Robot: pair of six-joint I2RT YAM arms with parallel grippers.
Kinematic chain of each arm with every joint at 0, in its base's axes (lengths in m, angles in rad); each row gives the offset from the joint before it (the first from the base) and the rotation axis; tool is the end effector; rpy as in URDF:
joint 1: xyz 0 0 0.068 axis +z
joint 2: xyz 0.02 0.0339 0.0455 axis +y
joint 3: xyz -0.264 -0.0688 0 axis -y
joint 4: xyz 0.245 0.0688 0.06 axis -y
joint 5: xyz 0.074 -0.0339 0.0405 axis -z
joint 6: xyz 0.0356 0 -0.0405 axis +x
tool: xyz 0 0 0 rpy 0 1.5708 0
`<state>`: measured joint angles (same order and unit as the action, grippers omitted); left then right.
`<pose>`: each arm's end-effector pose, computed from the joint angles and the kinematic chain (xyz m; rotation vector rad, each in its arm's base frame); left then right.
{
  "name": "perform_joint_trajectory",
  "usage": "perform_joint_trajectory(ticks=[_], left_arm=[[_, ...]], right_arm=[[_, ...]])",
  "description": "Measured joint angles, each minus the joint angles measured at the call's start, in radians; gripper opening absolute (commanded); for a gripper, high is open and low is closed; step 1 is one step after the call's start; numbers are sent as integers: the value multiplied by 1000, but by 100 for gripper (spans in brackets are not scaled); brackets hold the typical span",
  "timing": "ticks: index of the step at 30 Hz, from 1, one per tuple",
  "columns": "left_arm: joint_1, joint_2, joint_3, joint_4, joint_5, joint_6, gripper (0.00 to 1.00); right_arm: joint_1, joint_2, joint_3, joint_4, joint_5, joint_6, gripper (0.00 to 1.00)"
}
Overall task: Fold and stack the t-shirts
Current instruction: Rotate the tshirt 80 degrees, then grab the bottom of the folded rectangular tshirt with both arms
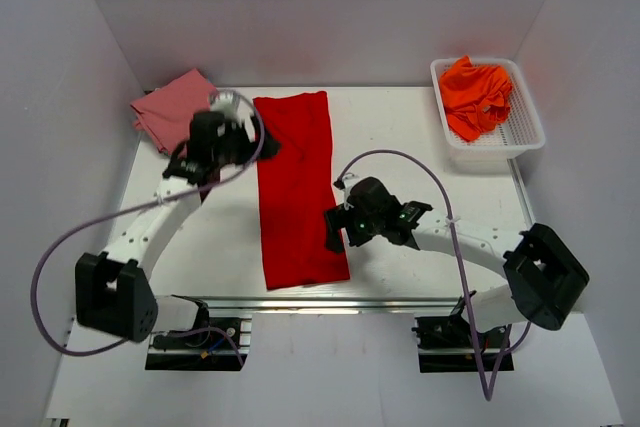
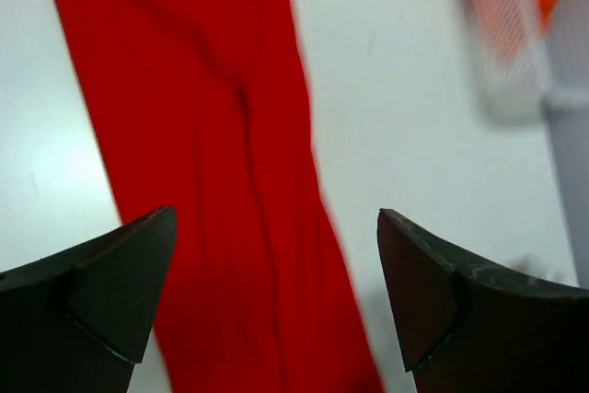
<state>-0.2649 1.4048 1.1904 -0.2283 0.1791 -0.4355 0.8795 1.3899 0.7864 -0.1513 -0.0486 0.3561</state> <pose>0.3140 -0.0917 0.3337 -0.0589 2.0613 -0.6205 0.1823 0.2230 0.2085 -0.6516 2.3342 0.6548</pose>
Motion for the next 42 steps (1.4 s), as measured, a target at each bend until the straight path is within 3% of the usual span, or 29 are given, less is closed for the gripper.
perform_joint_trajectory(ticks=[2,6,9,16,20,22,24,26,29,30,32,34,36,39,42], left_arm=[[-17,-110,-207,-37,18,-25,100],[-61,-180,-476,-169,32,-56,100],[-82,-286,-600,-282,63,-84,100],[-141,-470,-748,-397,146,-151,89],[-166,-466,-792,-420,171,-180,78],[-183,-456,-797,-410,175,-192,75],[-193,-447,-801,-396,183,-202,72],[-205,-433,-804,-381,197,-216,70],[-228,-413,-806,-363,206,-233,61],[-237,-408,-809,-359,205,-238,53],[-249,-403,-815,-355,195,-249,43],[-258,-391,-816,-360,179,-249,37],[-265,-372,-813,-354,175,-253,32],[-270,-339,-806,-331,163,-255,0],[-273,-320,-795,-309,153,-254,0]], right_arm=[[-15,17,0,-14,-56,-4,90],[-20,45,-2,-63,-166,-45,90],[-20,45,-26,-67,-209,-52,90],[-20,50,-93,-80,-268,-5,90],[-21,58,-97,-61,-261,44,78],[-21,72,-97,-46,-266,61,59],[-21,92,-97,-35,-265,77,47],[-22,110,-97,-29,-278,92,47],[-21,111,-99,-30,-280,101,39],[-21,111,-105,-29,-280,106,29],[-21,111,-113,-27,-280,106,18],[-21,113,-123,-26,-284,111,3],[-21,116,-124,-26,-287,111,0],[-21,116,-125,-24,-289,109,0],[-21,116,-125,-23,-288,103,0]])
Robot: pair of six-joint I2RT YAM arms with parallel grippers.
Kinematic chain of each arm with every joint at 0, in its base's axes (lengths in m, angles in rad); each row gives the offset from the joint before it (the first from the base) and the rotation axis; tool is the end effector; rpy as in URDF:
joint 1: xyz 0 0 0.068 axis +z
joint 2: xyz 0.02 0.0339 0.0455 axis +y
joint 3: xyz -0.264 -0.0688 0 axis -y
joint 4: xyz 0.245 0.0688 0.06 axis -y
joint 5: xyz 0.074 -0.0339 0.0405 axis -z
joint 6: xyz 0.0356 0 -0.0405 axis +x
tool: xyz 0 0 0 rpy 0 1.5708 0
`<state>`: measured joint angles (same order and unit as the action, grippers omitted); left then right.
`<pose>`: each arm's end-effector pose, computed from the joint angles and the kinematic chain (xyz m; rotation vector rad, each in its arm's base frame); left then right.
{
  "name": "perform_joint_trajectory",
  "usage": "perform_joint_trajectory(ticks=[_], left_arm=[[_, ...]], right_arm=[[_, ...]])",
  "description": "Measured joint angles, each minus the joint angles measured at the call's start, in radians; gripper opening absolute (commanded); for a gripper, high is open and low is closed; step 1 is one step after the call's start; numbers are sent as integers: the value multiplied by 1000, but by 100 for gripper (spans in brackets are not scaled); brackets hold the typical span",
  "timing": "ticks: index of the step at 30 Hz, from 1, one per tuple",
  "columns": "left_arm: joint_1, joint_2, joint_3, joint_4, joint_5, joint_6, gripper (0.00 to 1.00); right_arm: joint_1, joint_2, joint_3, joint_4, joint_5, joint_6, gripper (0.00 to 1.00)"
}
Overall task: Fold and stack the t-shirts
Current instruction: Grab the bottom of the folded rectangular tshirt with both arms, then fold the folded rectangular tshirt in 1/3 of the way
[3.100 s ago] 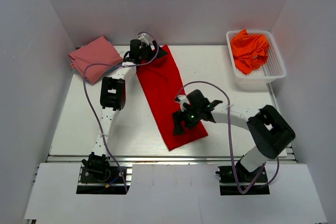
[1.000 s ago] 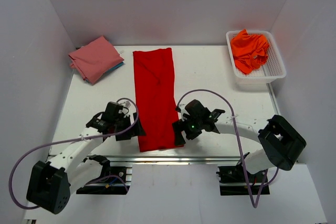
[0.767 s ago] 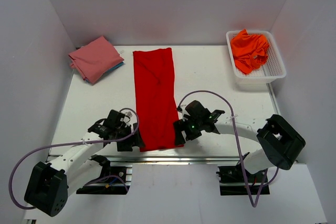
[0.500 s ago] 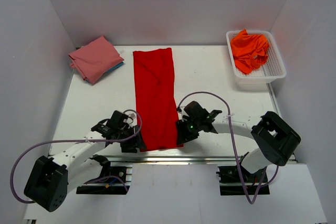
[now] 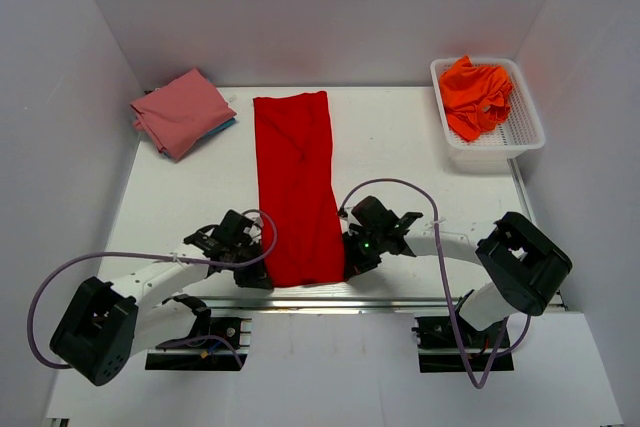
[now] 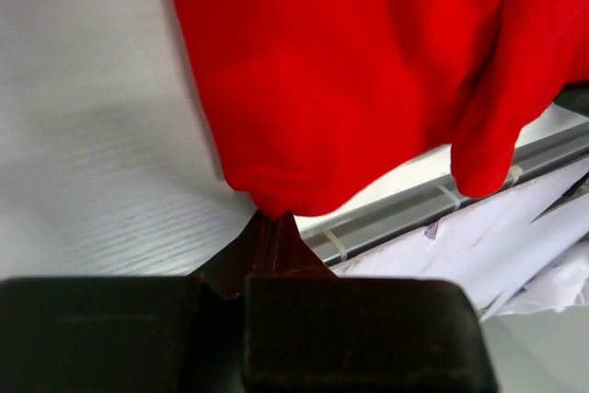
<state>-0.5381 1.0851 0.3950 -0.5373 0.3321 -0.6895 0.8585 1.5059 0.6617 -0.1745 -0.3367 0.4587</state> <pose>0.1316 -0.0920 0.1359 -0.1386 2.9683 -0.7036 0.1656 0.2097 0.1421 -0.6836 2.6996 0.8561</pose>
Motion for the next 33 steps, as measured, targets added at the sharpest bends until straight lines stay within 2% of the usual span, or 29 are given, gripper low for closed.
perform_joint_trajectory(ticks=[5,10,14,22,29,33], left_arm=[[-1,-15,10,11,-48,8,0],[-1,-110,20,26,-83,25,0],[-1,-133,82,47,-119,47,0],[6,-61,240,108,-298,79,0],[19,71,420,144,-558,107,0],[32,180,511,188,-660,145,0]], right_arm=[[1,0,8,-4,7,-26,0],[1,0,41,-18,29,-50,0],[1,0,108,-55,79,-71,0],[-35,44,362,-100,256,-83,0],[-108,195,586,-122,369,-90,0],[-146,300,721,-140,403,-115,0]])
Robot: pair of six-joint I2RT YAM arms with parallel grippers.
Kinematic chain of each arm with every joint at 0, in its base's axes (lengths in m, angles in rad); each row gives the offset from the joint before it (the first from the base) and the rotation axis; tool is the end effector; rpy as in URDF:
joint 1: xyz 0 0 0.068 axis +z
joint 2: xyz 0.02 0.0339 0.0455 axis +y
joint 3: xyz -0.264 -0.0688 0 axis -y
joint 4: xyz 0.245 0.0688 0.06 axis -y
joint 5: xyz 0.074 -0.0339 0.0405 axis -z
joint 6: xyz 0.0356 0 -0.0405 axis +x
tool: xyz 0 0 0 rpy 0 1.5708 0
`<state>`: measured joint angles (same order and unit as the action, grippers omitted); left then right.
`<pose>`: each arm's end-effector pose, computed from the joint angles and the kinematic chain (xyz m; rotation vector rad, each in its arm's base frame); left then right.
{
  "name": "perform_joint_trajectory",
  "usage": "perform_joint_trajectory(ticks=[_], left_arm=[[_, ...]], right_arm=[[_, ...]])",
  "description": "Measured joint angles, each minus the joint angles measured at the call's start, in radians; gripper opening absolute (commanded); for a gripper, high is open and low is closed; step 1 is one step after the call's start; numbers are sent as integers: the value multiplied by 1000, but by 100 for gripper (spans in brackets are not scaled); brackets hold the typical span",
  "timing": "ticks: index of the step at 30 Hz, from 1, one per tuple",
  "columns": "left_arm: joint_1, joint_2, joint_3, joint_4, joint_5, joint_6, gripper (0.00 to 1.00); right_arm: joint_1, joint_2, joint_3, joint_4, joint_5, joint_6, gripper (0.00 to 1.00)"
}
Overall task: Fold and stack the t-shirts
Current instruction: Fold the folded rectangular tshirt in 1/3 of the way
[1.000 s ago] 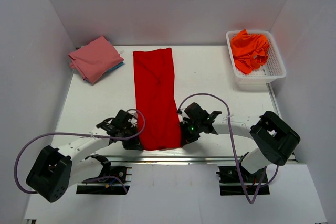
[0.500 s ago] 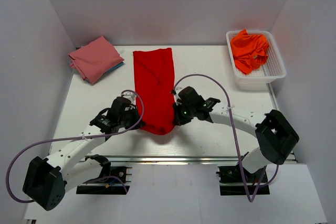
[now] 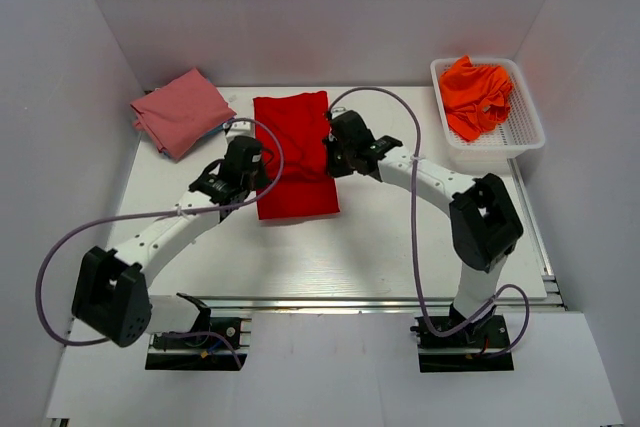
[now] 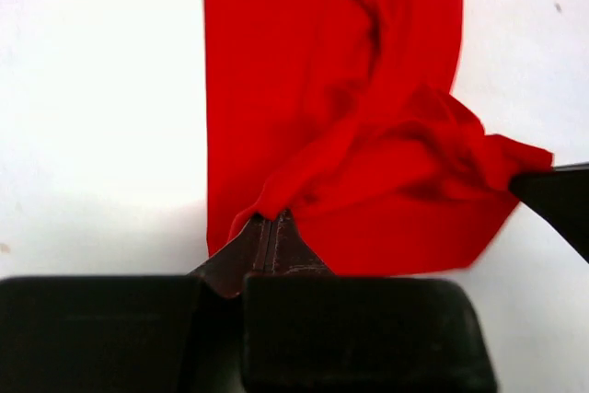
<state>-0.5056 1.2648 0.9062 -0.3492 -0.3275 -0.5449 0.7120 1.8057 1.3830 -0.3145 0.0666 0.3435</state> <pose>0.2442 -0.1221 0.2654 -0.2139 2.2310 -0.1965 0.3124 0.2665 0.2508 -0.3965 2.3170 0.4564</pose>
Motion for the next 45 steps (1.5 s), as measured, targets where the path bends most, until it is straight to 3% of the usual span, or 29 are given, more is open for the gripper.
perform_joint_trajectory(ticks=[11,19,21,23,24,25,27,28,30,32,37,45], left_arm=[[103,310,194,112,-31,111,0],[171,438,246,204,57,182,0],[178,471,270,211,80,195,0],[186,506,294,220,96,204,0],[191,527,309,221,107,208,11],[195,547,325,222,117,209,18],[204,589,361,222,142,218,44],[211,613,382,226,155,224,64],[227,664,439,218,179,228,73],[244,718,523,190,191,231,100],[279,702,573,142,198,214,100],[298,384,239,147,312,152,100]], right_arm=[[-82,210,335,-44,8,-76,0],[-131,331,436,-74,-30,-90,0],[-143,359,456,-79,-54,-90,4],[-154,388,478,-82,-76,-87,15],[-160,408,497,-84,-89,-89,17],[-164,425,513,-82,-99,-87,26],[-175,458,543,-78,-119,-84,34],[-178,467,551,-72,-128,-83,61],[-190,499,581,-65,-146,-70,90],[-201,524,618,-58,-161,-73,90],[-220,493,611,-15,-229,-98,90],[-183,269,294,58,-388,-156,90]])
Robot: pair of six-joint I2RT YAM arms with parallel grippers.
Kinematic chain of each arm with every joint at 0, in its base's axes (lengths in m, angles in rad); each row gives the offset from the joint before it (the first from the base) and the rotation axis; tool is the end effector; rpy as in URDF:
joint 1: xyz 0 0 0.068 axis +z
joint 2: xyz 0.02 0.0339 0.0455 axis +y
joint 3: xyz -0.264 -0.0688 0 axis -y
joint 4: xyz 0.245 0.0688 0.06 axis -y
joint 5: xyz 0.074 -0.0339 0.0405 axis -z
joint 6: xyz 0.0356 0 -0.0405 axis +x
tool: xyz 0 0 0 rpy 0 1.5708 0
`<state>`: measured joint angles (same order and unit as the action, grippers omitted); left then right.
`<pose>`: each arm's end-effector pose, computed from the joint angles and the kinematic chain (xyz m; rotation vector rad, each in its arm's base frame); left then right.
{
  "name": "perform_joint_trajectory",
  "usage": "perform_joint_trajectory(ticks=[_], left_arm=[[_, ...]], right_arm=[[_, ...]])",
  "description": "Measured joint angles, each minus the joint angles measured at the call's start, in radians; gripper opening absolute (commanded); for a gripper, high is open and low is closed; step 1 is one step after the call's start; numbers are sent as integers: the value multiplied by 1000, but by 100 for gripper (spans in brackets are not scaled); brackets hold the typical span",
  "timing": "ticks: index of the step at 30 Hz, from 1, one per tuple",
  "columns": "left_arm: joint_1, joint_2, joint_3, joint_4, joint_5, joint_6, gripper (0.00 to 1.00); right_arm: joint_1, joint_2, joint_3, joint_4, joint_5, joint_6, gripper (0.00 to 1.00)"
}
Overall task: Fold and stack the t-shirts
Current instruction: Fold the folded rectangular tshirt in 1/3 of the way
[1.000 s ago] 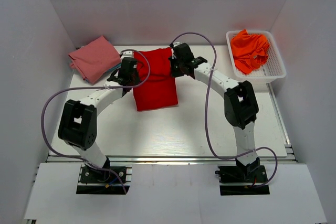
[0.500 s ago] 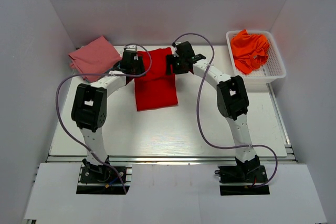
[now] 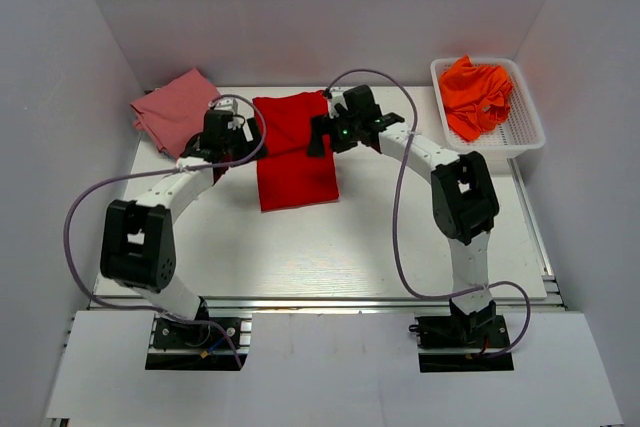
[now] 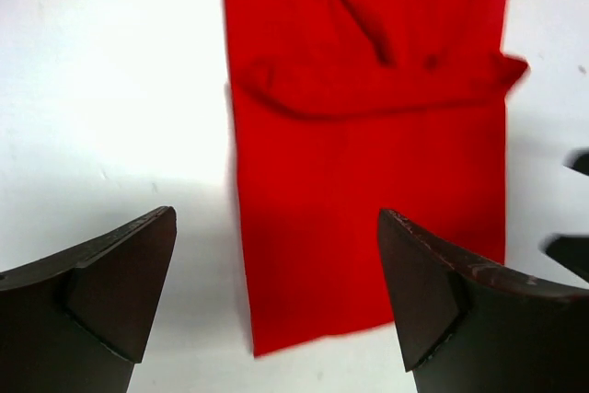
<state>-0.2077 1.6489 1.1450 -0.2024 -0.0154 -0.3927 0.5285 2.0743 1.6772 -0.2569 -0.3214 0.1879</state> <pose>0.3597 -0.0752 0.2398 -0.2201 2.2841 -0.2962 0.4106 0.2528 0.2397 -0.5670 2.2193 0.7416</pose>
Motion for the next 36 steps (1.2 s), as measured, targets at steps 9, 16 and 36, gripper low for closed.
perform_joint_trajectory(ticks=[9,16,36], left_arm=[[-23,-290,-381,-45,76,-52,100],[-26,-530,-498,-133,98,-85,100],[-25,-373,-517,7,140,-74,82]], right_arm=[[84,183,158,24,-77,-35,90],[73,382,348,171,-15,29,90],[29,-264,-364,230,187,161,90]])
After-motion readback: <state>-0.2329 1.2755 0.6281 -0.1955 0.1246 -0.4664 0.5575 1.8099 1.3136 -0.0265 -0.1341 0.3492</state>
